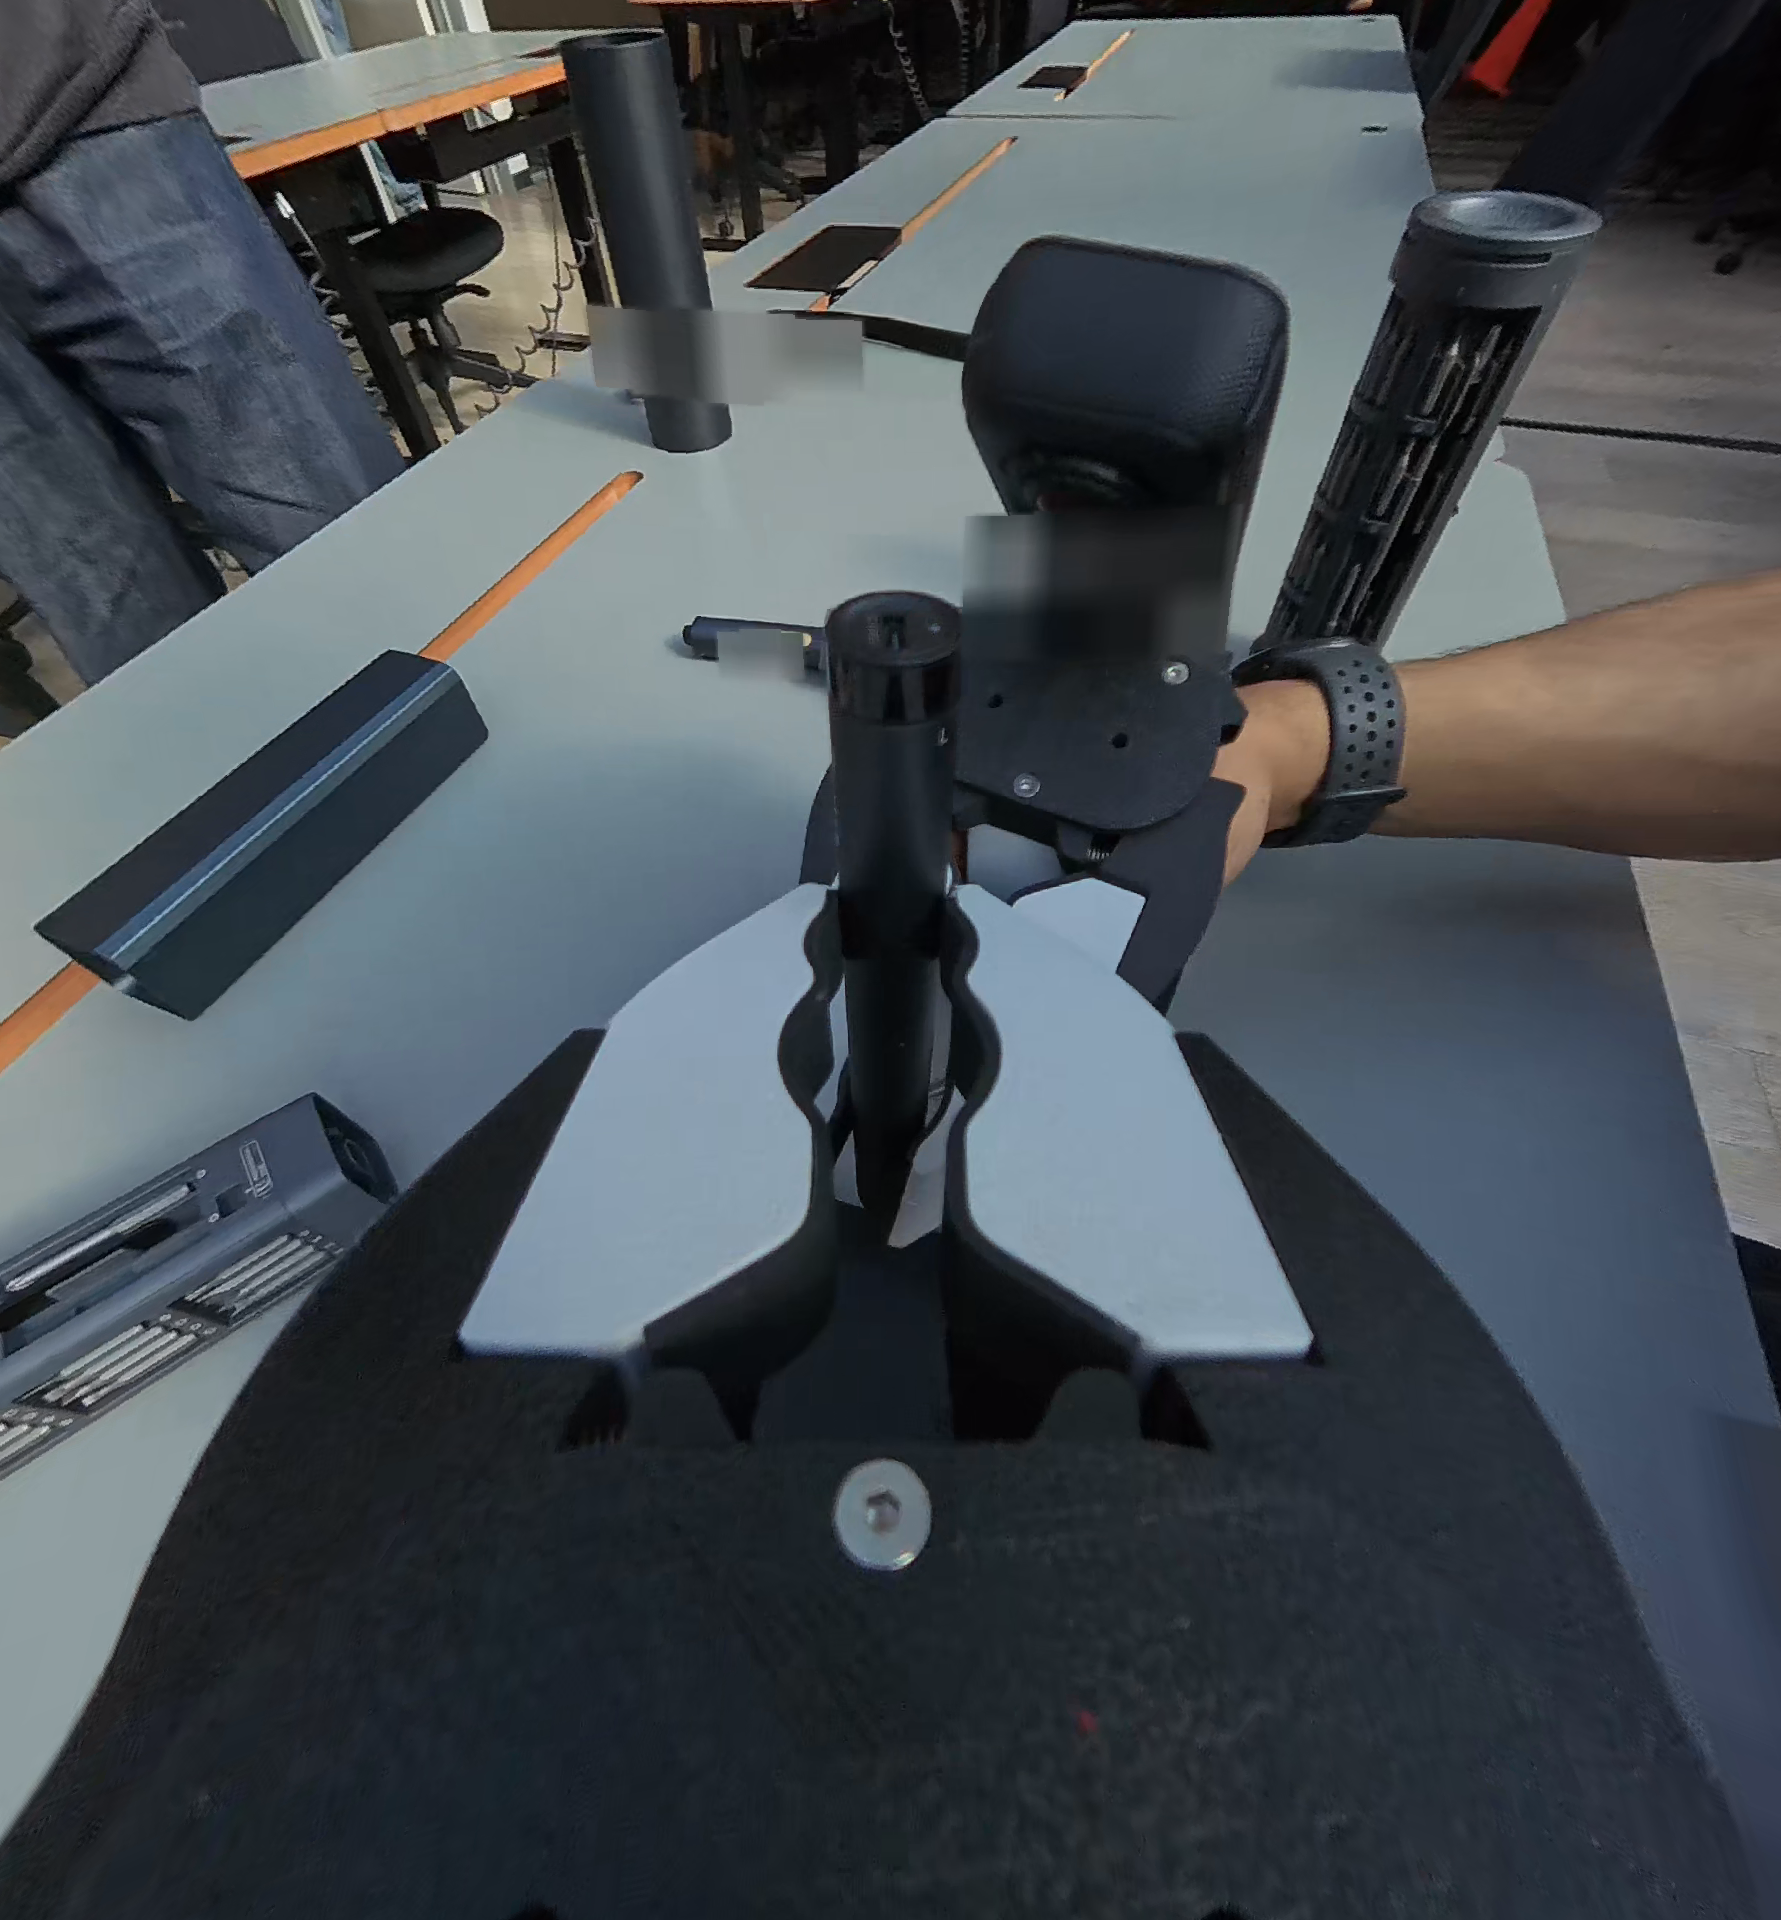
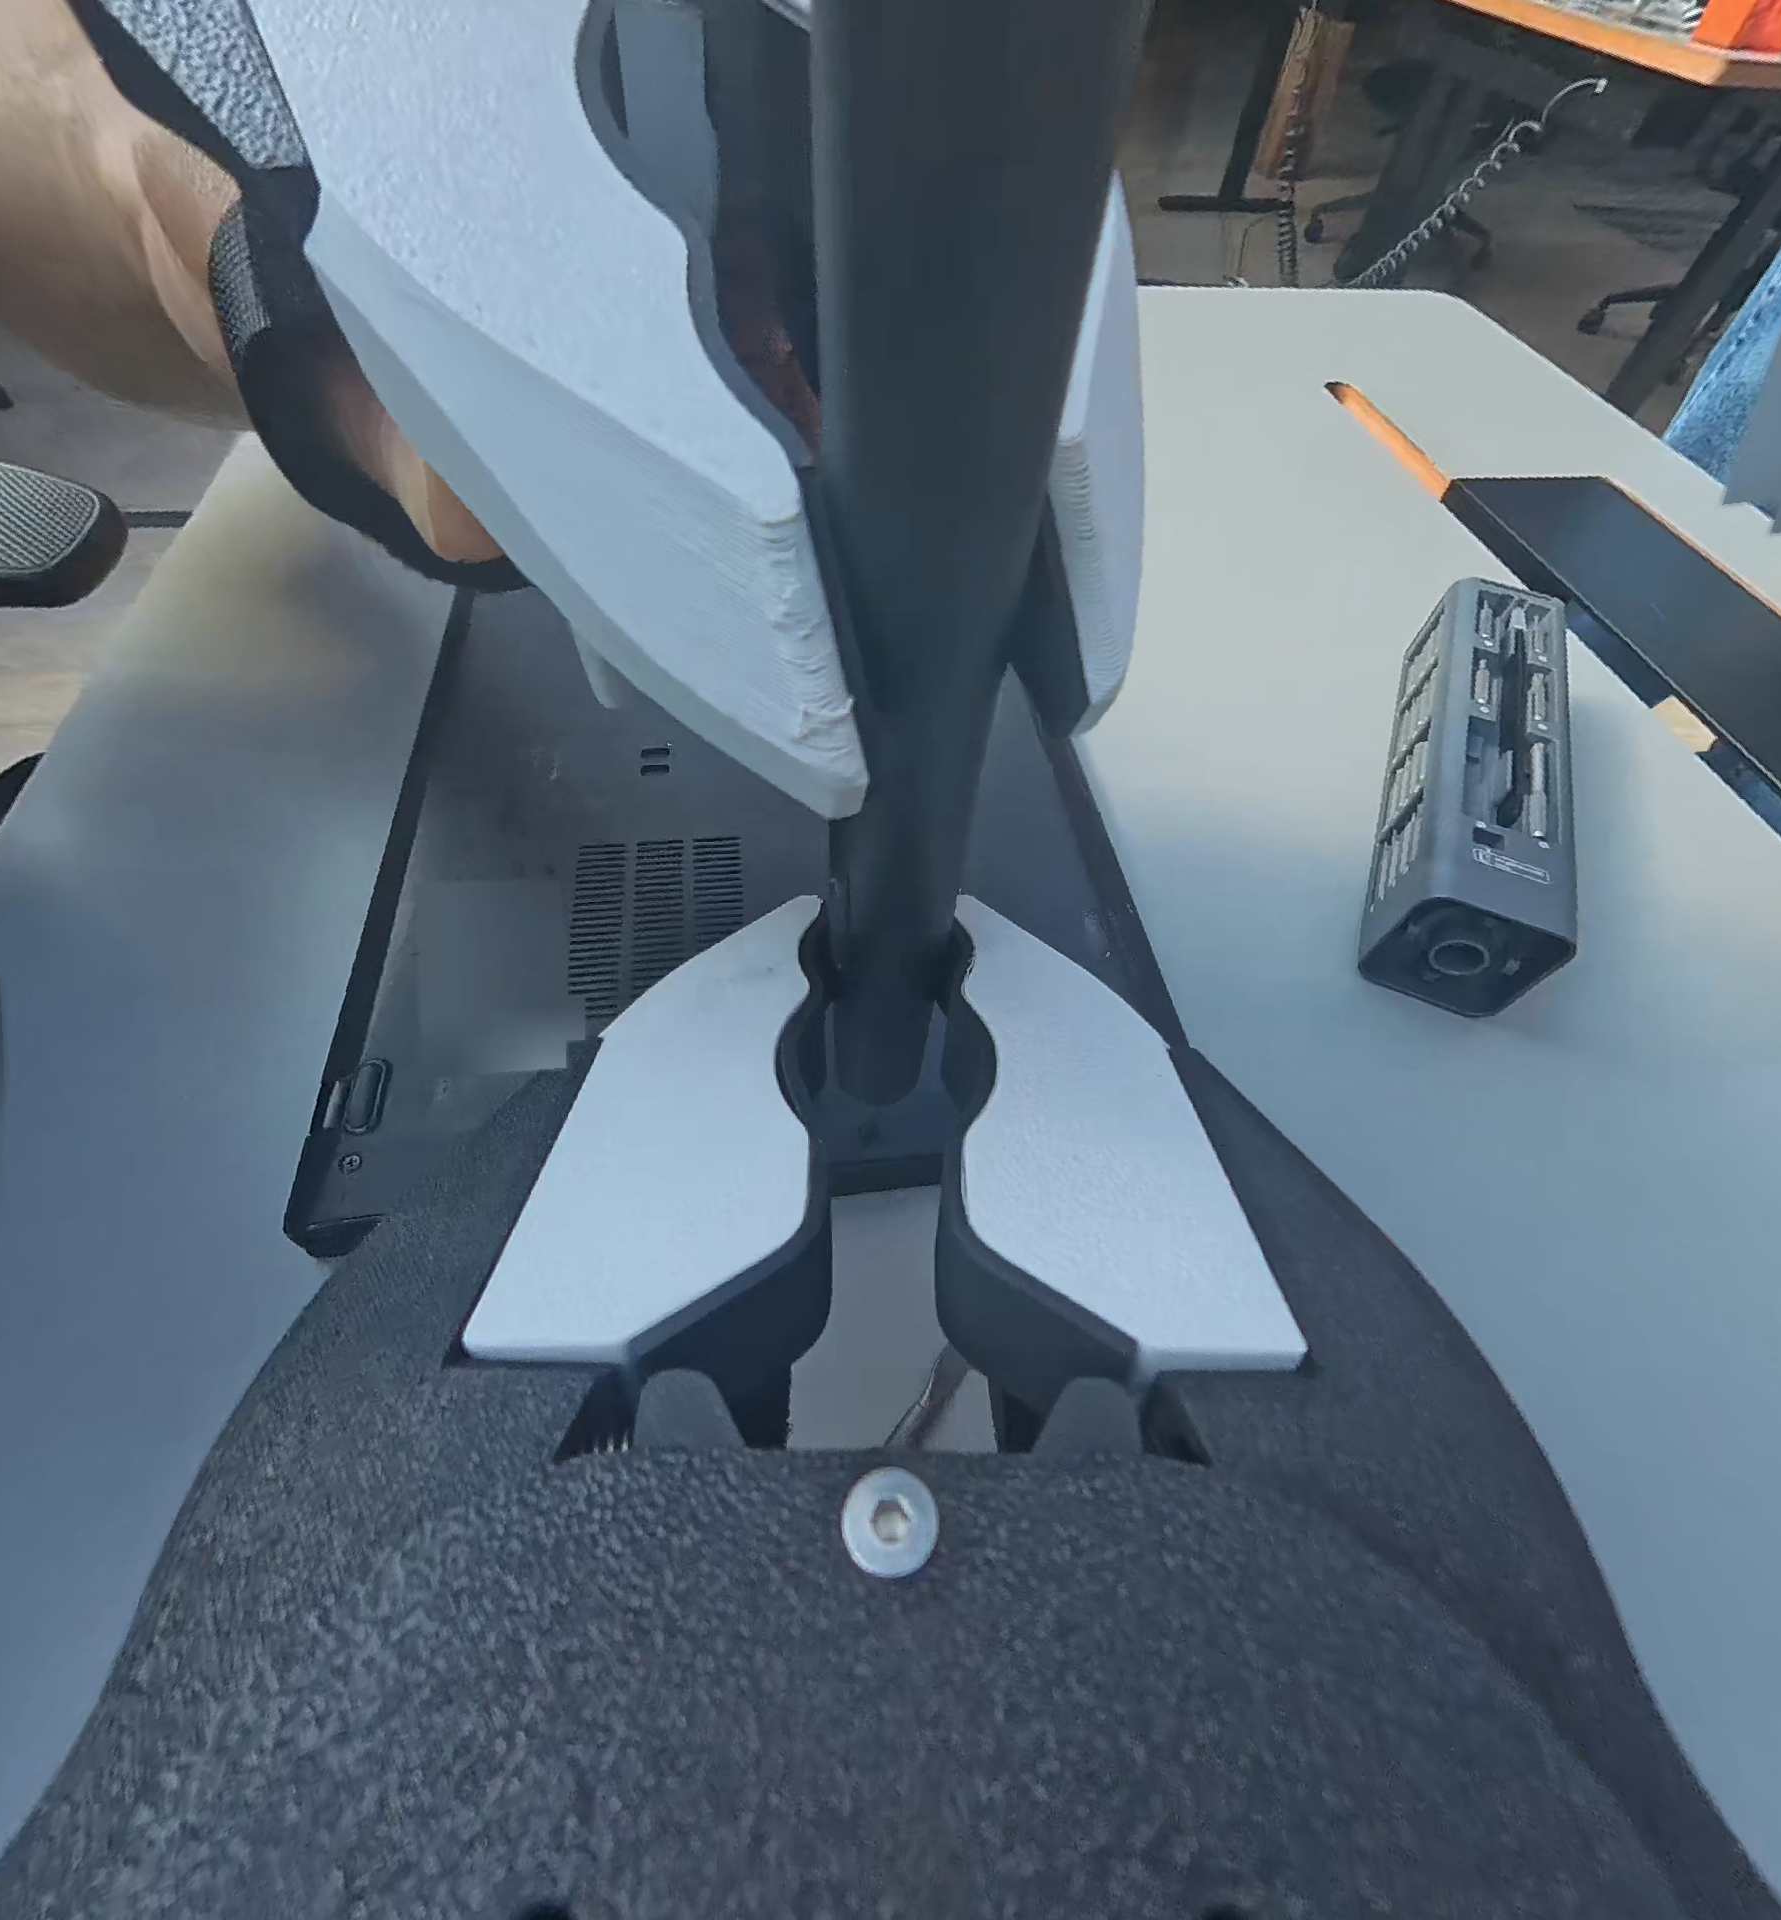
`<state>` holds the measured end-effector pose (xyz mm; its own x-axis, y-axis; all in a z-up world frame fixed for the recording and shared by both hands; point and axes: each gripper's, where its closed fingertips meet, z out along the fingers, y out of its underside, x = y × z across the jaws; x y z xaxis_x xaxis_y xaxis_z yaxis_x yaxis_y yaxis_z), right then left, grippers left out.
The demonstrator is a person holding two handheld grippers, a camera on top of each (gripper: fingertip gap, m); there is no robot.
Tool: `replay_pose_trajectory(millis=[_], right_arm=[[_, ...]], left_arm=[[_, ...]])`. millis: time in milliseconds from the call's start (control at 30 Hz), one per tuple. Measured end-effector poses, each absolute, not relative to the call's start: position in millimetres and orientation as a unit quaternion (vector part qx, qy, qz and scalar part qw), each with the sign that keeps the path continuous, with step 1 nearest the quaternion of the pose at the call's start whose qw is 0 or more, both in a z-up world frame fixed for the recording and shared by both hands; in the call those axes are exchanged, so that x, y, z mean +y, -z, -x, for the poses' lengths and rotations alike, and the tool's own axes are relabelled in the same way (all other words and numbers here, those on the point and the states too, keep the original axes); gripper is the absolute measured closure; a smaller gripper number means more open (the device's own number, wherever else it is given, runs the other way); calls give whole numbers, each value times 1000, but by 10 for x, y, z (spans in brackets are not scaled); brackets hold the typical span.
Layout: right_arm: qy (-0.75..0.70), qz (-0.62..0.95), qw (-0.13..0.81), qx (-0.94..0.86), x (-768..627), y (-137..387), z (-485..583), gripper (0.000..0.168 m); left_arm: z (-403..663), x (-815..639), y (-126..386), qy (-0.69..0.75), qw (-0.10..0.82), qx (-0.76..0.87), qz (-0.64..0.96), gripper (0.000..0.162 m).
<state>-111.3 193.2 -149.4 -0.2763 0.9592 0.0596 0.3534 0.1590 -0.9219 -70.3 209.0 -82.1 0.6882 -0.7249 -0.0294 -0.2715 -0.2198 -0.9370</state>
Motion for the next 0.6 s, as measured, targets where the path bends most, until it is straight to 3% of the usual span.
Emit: replay_pose_trajectory(millis=[267, 333, 467, 600], right_arm=[[-344, 546, 417, -640, 1955, 1510, 1175, 150], [-334, 537, 419, -652, 1923, 1510, 1146, 141], [-372, 524, 403, -652, 1869, 1407, 1032, 130], [-411, 517, 384, -645, 1888, 1294, 967, 130]], left_arm=[[783, 1976, 816, 323, 492, 435, 681, 144], [791, 1937, 825, 328, 473, 458, 677, 144], [867, 1971, 838, 315, 454, 467, 690, 144], [920, 1951, 846, 314, 446, 473, 692, 144]])
